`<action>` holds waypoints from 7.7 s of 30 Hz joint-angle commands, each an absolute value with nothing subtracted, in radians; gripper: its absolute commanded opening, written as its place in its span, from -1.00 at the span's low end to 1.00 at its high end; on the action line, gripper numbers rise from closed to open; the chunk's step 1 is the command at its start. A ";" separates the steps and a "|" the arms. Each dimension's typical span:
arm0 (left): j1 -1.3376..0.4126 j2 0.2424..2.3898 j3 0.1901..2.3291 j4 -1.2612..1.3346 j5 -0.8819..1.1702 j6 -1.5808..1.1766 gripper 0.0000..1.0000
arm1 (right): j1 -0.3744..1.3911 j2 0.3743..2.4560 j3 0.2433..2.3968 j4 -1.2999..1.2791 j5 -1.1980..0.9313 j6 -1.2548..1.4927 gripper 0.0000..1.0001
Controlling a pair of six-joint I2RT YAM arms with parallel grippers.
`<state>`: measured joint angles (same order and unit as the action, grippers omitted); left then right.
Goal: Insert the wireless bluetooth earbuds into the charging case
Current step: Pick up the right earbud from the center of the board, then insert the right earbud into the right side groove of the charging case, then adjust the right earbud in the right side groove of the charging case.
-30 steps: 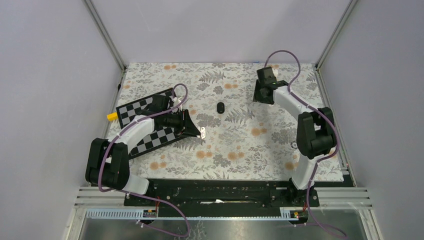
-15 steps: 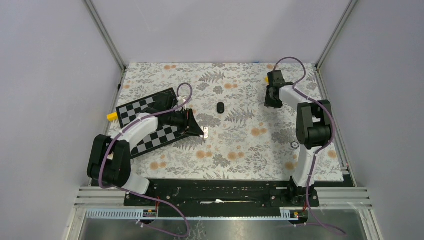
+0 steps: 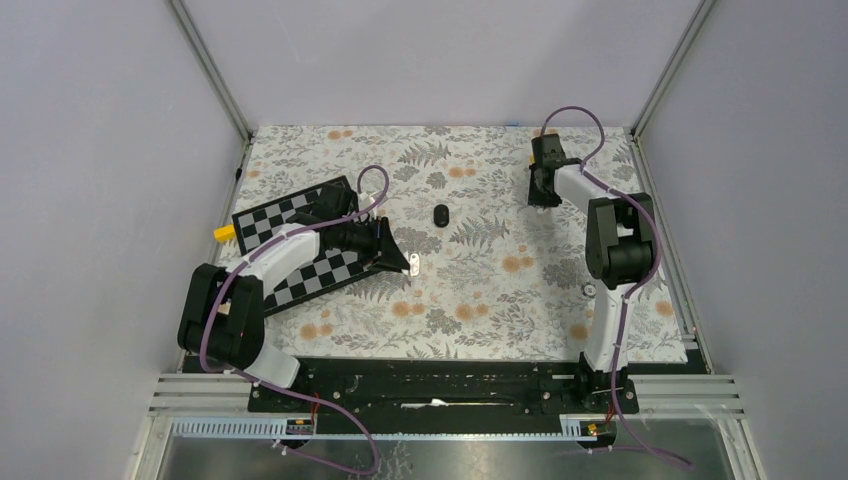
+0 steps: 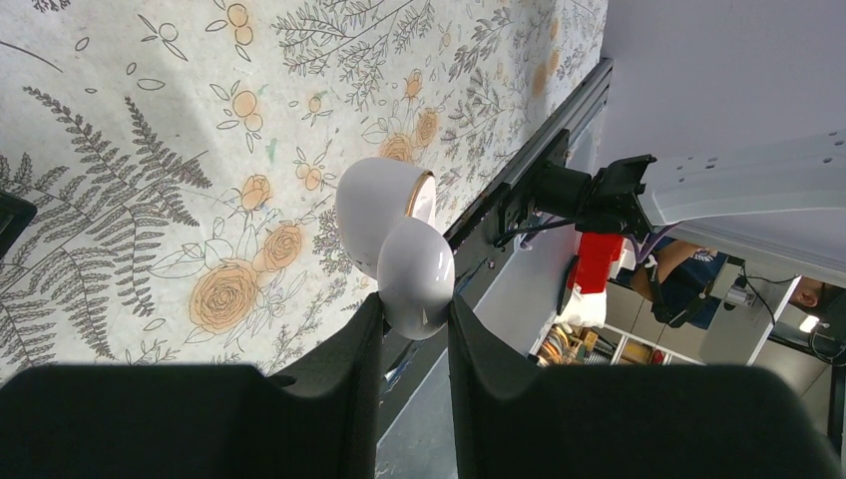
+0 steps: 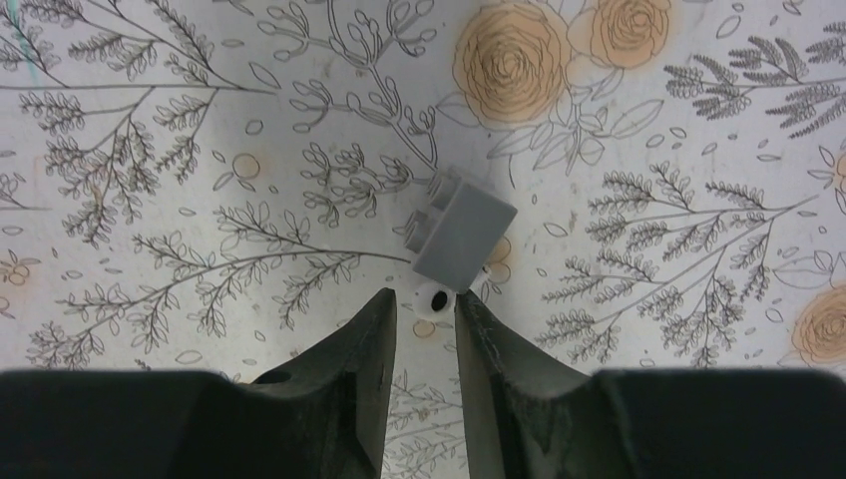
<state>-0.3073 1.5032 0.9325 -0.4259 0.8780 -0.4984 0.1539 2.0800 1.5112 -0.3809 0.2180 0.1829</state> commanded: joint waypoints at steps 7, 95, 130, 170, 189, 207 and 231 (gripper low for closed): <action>-0.314 1.510 0.976 -0.416 0.862 -0.501 -1.00 | 0.147 2.127 1.560 -0.362 0.211 0.172 -0.38; -0.340 1.582 0.968 0.138 1.076 -0.969 -1.00 | 0.485 1.622 0.752 0.965 -0.613 1.206 -0.75; -0.320 1.567 0.957 0.155 1.094 -0.981 -1.00 | 0.485 1.652 0.724 0.941 -0.597 1.171 -0.76; -0.316 1.579 0.948 0.167 1.104 -0.977 -1.00 | 0.495 1.504 0.888 0.502 -0.526 0.866 0.54; -0.316 1.571 0.951 0.154 1.099 -0.971 -1.00 | 0.503 1.536 0.947 0.492 -0.623 0.825 0.41; -0.314 1.573 0.950 0.150 1.095 -0.969 -1.00 | 0.517 1.504 0.912 0.505 -0.636 0.818 0.28; -0.308 1.572 0.951 0.136 1.085 -0.962 -1.00 | 0.534 1.447 0.867 0.459 -0.634 0.799 0.20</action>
